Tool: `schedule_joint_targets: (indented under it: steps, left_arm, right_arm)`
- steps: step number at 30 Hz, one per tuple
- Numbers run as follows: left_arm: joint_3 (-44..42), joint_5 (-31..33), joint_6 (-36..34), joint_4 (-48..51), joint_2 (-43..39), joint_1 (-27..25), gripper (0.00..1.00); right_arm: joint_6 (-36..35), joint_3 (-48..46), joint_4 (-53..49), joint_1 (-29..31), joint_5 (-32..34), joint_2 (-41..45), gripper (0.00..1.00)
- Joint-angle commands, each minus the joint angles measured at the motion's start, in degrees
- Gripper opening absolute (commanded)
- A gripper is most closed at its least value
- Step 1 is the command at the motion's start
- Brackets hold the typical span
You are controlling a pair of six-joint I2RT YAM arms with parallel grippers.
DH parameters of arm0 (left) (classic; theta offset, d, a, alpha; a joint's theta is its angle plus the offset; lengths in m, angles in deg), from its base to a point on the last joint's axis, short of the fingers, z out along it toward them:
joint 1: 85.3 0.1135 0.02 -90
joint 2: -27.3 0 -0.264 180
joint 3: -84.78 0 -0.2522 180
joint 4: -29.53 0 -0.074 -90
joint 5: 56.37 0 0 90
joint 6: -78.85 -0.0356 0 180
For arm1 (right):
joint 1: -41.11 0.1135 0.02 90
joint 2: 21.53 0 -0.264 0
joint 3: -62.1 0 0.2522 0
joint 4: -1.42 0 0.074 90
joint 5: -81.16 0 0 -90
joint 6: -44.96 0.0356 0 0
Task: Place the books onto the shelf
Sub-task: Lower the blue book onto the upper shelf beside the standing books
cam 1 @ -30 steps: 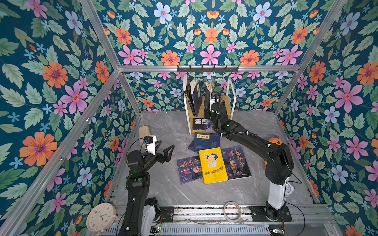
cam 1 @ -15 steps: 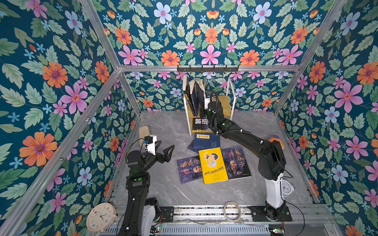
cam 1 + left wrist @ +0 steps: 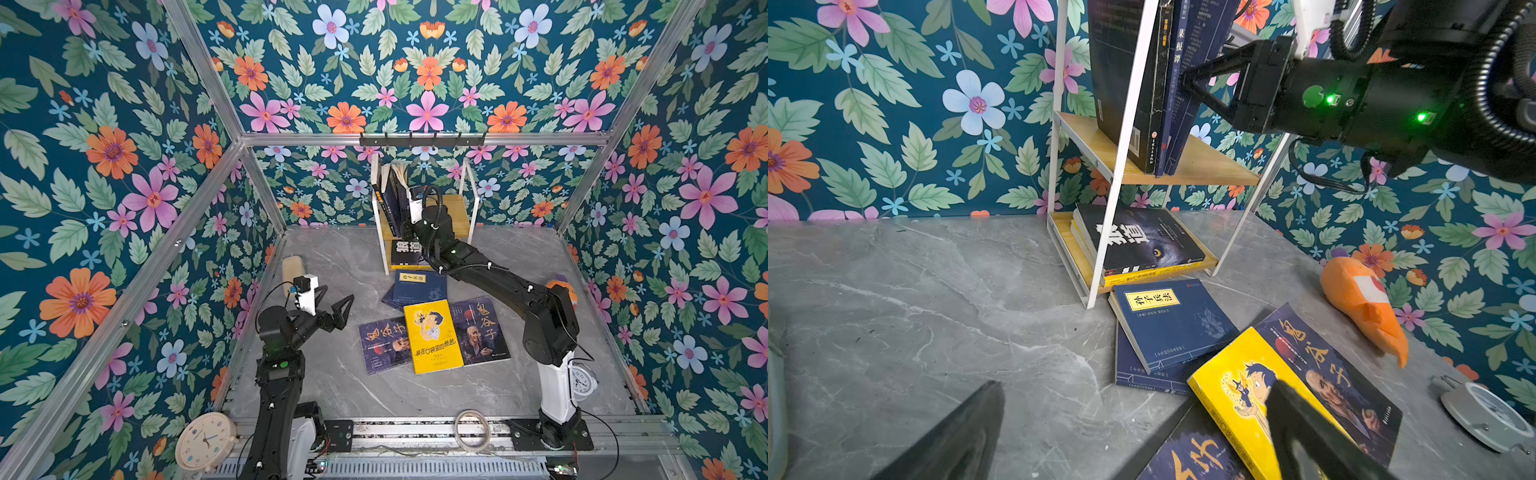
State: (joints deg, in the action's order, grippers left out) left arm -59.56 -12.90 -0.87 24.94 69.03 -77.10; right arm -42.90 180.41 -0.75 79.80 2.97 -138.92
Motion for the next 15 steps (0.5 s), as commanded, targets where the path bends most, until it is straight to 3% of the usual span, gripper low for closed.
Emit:
schedule_joint_targets:
  steps: [1, 15]
  left_arm:
    - [0.1, 0.0, -0.4, -0.7, -0.2, 0.1, 1.0]
    - [0.1, 0.2, -0.7, -0.5, -0.2, 0.1, 1.0]
  right_arm:
    - [-0.5, 0.7, -6.5, 0.1, -4.4, -1.1, 0.0]
    - [-1.6, 0.3, -7.6, 0.1, -9.7, 0.3, 0.1]
